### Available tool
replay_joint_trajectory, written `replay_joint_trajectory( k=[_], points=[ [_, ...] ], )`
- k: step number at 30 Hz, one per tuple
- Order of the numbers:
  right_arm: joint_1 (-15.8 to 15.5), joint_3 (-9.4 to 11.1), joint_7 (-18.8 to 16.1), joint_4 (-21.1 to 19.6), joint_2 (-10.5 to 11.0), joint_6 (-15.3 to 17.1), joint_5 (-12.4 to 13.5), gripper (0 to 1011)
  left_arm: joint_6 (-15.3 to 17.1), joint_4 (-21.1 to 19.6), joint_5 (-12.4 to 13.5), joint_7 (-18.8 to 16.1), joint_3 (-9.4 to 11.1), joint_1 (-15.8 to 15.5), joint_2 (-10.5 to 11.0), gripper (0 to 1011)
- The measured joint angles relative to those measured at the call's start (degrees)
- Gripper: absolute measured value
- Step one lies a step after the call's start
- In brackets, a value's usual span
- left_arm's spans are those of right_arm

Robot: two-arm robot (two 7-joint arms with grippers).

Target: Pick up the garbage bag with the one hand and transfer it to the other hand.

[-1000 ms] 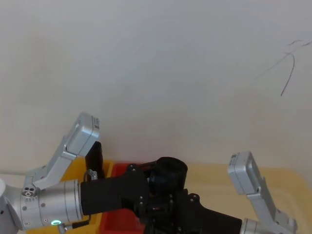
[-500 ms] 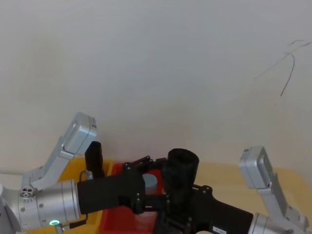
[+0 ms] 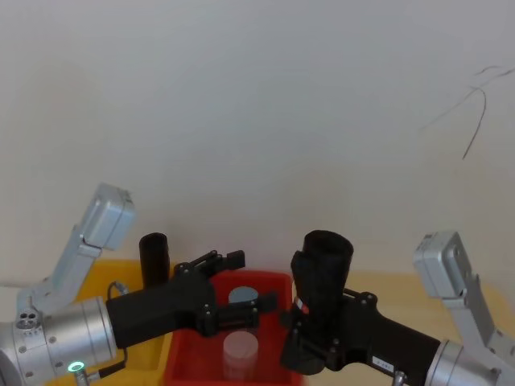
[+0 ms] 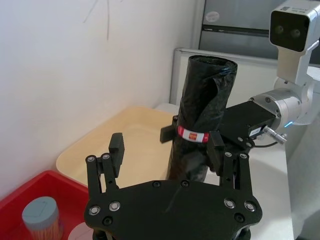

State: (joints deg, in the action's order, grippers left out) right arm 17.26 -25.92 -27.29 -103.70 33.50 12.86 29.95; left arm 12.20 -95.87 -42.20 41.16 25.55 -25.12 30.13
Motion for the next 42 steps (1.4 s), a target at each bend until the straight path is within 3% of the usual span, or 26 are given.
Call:
replay_joint_trajectory(
  k=[9, 18, 26, 42],
  points=[
    [-0.20, 0.99, 3.45, 0.29, -0.19, 0.98, -1.30, 520, 0.07, -0.47, -2.12, -1.29, -1.34, 1.72, 0.42, 1001],
    [-0.44, 2.06, 8.48, 0.99, -1.31, 2.30, -3.50, 520, -1.10, -1.00, -2.33, -3.70, -2.03, 3.33, 0.91, 1001],
    [0.23, 2.76, 13.31, 2.99, -2.91, 3.53, -6.21, 520, -2.47, -0.48, -0.60, -7.66, -2.14, 4.43, 0.76, 1001],
    [3.00, 2.69, 15.68, 7.84, -3.87, 5.18, -9.69, 520, -4.32, 5.41, 4.35, -16.74, -1.22, 5.30, -2.14, 1001]
  ],
)
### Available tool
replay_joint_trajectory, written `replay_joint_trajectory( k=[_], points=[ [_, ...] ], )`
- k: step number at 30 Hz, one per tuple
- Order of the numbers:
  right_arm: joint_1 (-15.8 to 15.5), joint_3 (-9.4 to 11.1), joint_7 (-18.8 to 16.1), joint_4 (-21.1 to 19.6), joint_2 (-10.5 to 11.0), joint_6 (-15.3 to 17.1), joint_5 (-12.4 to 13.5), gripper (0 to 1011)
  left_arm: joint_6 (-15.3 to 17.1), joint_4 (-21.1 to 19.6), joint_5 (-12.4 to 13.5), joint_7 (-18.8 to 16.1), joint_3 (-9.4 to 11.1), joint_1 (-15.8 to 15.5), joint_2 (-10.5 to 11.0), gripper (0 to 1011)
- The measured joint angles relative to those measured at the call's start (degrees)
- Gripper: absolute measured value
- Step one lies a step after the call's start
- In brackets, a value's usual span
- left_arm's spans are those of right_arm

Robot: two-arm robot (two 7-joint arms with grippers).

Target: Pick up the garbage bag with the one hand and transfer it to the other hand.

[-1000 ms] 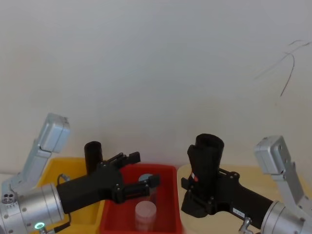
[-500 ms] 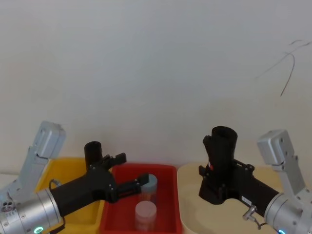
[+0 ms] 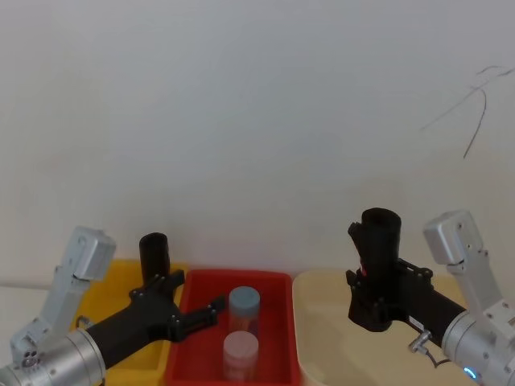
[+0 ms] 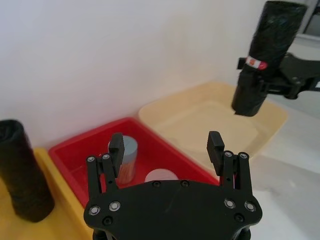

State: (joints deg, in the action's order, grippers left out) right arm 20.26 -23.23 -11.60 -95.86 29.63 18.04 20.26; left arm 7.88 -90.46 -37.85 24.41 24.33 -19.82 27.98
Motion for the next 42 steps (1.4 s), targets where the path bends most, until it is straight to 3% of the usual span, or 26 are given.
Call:
replay_joint_trajectory(
  k=[12, 19, 30, 42],
  points=[
    [1.12, -0.40, -0.69, 2.90, -0.21, 0.05, -1.52, 521, -0.05, 3.39, 2.24, -2.96, 0.73, -0.57, -1.82, 1001],
    [1.44, -0.54, -1.18, 3.83, -0.38, -0.36, -1.95, 745, -0.05, 4.27, 2.85, -3.69, 0.91, -0.72, -2.31, 1001],
    [1.68, -0.66, -1.56, 4.56, -0.51, -0.70, -2.32, 1001, -0.05, 4.94, 3.32, -4.27, 1.04, -0.83, -2.68, 1001],
    [1.76, -0.71, -1.69, 4.82, -0.58, -0.79, -2.49, 1001, -0.03, 5.26, 3.52, -4.54, 1.12, -0.89, -2.84, 1001]
  ],
)
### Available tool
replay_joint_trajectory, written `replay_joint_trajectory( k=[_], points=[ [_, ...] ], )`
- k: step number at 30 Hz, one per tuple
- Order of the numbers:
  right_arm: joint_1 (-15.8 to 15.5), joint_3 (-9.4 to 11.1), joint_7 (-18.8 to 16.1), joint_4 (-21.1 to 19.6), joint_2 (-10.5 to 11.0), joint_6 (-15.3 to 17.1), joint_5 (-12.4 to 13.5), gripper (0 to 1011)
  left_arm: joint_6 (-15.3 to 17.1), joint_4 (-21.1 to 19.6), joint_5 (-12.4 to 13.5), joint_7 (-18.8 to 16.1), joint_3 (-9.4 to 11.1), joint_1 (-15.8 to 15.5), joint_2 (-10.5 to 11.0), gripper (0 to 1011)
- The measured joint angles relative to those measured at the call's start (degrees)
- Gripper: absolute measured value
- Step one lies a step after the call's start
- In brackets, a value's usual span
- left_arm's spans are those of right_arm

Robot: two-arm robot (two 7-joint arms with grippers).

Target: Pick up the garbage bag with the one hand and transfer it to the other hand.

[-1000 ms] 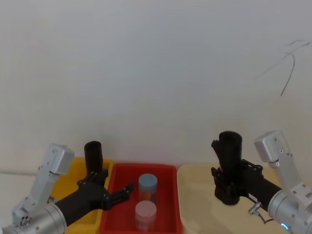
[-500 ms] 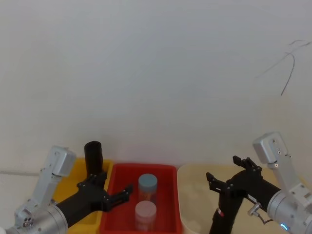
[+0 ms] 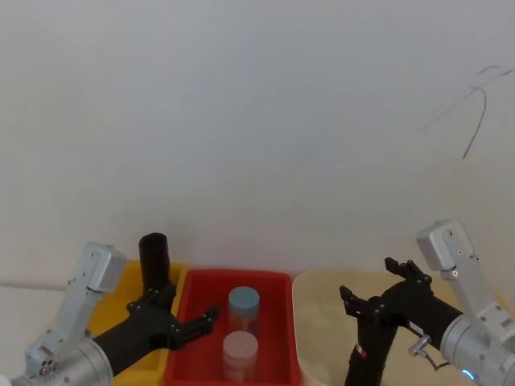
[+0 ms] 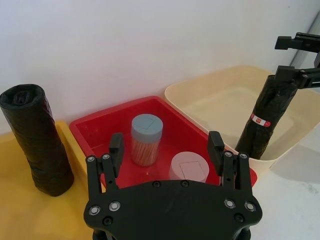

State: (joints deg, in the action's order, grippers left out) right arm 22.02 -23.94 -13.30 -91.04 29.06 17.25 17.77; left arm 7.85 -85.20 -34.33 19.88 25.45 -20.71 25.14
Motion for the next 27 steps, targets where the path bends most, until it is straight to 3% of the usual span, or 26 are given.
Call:
replay_joint_trajectory(
  k=[18, 27],
  points=[
    [2.06, -1.16, -3.21, -2.69, -0.56, 1.66, -0.22, 1001, 0.01, 0.14, 0.10, -0.12, 0.01, -0.03, -0.09, 1001],
    [3.94, -3.04, -6.45, -4.10, -0.70, 3.87, -0.34, 1001, 0.01, 0.16, 0.11, -0.15, 0.00, -0.03, -0.09, 1001]
  ],
)
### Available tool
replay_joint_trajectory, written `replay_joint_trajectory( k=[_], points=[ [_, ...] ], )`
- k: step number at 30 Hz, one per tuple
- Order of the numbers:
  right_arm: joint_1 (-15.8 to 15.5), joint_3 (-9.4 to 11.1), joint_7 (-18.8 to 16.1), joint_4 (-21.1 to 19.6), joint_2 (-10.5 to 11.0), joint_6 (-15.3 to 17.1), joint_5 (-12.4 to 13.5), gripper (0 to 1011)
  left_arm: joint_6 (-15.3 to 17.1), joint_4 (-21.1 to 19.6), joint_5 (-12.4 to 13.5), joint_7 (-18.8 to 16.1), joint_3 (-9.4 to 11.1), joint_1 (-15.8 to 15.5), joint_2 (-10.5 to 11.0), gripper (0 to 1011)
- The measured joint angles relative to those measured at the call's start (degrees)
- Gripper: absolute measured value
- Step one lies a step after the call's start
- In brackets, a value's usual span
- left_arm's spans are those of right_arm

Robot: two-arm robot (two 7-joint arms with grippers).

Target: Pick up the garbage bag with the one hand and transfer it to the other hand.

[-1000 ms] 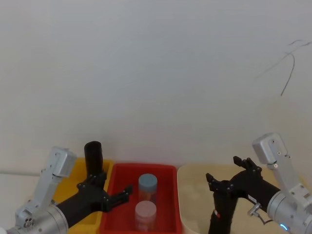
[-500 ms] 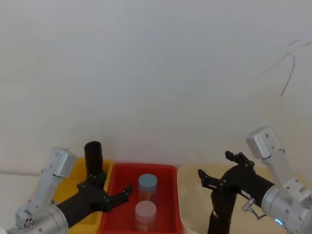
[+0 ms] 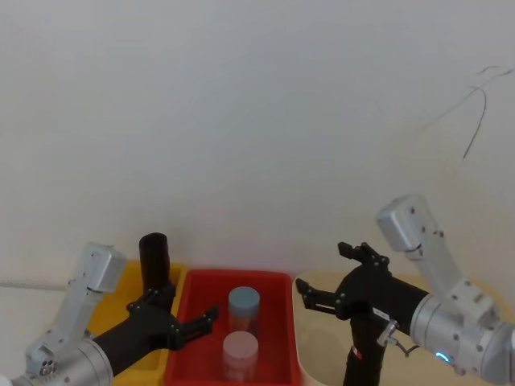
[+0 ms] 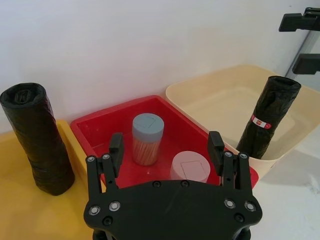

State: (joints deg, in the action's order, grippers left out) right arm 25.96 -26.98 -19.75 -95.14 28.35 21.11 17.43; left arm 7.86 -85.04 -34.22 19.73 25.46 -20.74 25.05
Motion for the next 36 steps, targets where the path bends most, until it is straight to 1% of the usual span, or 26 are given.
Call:
replay_joint_trajectory(
  k=[7, 17, 20, 26, 27, 36],
  points=[
    [1.36, -1.54, -1.34, 0.35, -0.47, 2.67, -0.69, 1001, 0.00, 0.00, -0.01, 0.00, 0.00, 0.00, 0.00, 1001],
    [3.63, -3.91, -1.61, 3.06, -1.77, 6.89, -2.92, 1001, 0.00, 0.00, -0.01, 0.01, 0.00, 0.00, 0.00, 1001],
    [4.77, -5.13, -1.60, 4.40, -2.34, 8.47, -4.06, 1001, 0.00, 0.00, -0.01, 0.01, 0.00, 0.00, 0.00, 1001],
    [6.36, -6.99, -1.73, 6.13, -3.10, 10.60, -5.80, 1001, 0.00, 0.00, -0.01, 0.01, 0.00, 0.00, 0.00, 1001],
    [6.92, -7.68, -1.98, 6.71, -3.34, 11.18, -6.34, 1001, 0.00, 0.00, -0.01, 0.01, 0.00, 0.00, 0.00, 1001],
    [9.89, -10.99, -3.56, 9.36, -4.61, 13.57, -8.86, 1001, 0.00, -0.01, -0.01, 0.01, 0.00, 0.00, 0.00, 1001]
  ],
)
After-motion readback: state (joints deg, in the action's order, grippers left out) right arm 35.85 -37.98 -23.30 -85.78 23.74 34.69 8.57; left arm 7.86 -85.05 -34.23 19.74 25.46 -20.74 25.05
